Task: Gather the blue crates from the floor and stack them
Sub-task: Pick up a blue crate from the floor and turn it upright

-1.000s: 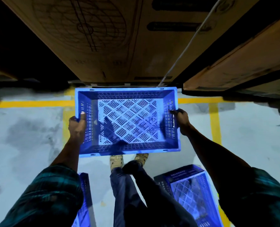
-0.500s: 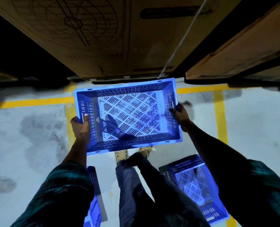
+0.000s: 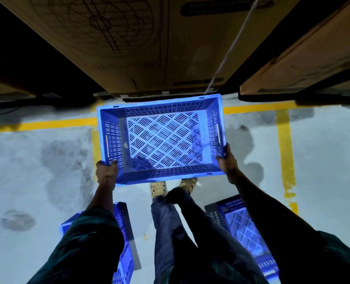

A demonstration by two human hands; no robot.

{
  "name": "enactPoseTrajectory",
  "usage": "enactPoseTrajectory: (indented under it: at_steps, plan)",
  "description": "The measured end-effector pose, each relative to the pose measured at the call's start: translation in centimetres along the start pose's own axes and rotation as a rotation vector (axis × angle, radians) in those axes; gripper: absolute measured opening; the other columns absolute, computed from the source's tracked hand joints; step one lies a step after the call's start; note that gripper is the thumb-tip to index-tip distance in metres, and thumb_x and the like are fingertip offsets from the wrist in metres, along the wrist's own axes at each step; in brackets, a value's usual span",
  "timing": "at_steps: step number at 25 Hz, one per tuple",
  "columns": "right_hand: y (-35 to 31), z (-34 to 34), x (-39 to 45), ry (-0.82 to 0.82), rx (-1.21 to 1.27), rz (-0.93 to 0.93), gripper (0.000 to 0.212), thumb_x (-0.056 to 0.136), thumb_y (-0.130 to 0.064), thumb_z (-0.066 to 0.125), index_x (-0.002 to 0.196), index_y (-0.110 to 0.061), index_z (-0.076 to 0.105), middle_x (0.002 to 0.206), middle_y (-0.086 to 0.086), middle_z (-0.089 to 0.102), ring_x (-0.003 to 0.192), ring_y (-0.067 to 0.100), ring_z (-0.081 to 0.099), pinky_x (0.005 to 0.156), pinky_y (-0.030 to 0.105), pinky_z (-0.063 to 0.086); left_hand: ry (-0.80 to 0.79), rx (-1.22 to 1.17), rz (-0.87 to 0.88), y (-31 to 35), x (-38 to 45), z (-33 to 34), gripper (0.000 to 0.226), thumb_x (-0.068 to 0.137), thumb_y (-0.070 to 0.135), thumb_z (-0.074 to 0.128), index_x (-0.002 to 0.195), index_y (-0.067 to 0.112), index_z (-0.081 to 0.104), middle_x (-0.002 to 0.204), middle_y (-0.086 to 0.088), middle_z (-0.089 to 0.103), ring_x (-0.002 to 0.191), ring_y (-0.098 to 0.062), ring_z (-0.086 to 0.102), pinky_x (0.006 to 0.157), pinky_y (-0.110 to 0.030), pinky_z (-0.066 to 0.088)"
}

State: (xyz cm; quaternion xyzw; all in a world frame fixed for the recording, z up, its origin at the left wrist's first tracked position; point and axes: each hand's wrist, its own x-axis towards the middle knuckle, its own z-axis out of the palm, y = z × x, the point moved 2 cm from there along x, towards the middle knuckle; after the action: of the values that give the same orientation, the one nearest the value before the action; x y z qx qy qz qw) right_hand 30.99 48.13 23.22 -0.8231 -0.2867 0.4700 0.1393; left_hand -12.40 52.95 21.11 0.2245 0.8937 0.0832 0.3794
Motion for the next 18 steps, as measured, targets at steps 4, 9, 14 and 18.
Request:
enactPoseTrajectory:
  at_steps: [4, 9, 14, 18]
  plan:
    - [-0.5, 0.9, 0.2, -0.092, -0.037, -0.009, 0.078, 0.081, -0.023, 0.056, 0.15, -0.029, 0.022, 0.114, 0.015, 0.064, 0.085, 0.032, 0.062, 0.067, 0.045, 0.053, 0.002, -0.036, 0.033, -0.5, 0.0, -1.1, 0.05, 0.087, 0.027, 0.07, 0.125, -0.001, 0.051, 0.126, -0.024, 0.061, 0.11, -0.036, 0.062, 0.091, -0.04, 0.048]
    - [-0.1, 0.3, -0.7, -0.007, -0.072, 0.028, 0.042, 0.08, -0.023, 0.05, 0.122, -0.029, 0.048, 0.088, 0.012, 0.06, 0.063, 0.028, 0.054, 0.058, 0.049, 0.054, -0.218, -0.232, 0.017, -0.9, 1.9, -0.8, 0.046, 0.083, 0.021, 0.075, 0.116, 0.008, 0.045, 0.123, -0.02, 0.064, 0.093, -0.025, 0.061, 0.083, -0.043, 0.053]
    - [0.6, -0.3, -0.6, 0.114, 0.055, 0.118, 0.039, 0.086, -0.011, 0.054, 0.124, -0.013, 0.058, 0.108, 0.009, 0.059, 0.073, 0.029, 0.059, 0.066, 0.054, 0.06, -0.279, -0.267, 0.042, -1.9, 2.2, -1.0, 0.031, 0.079, 0.023, 0.078, 0.088, 0.019, 0.049, 0.104, -0.008, 0.064, 0.084, -0.019, 0.063, 0.081, -0.035, 0.05]
    - [0.6, 0.2, -1.2, 0.044, 0.04, 0.074, 0.017, 0.084, -0.012, 0.057, 0.097, -0.021, 0.056, 0.092, 0.011, 0.057, 0.065, 0.025, 0.053, 0.056, 0.037, 0.053, -0.295, -0.264, 0.031, -1.7, 2.5, -1.6, 0.029, 0.086, 0.011, 0.074, 0.085, 0.017, 0.045, 0.096, -0.01, 0.065, 0.091, -0.022, 0.06, 0.088, -0.04, 0.052]
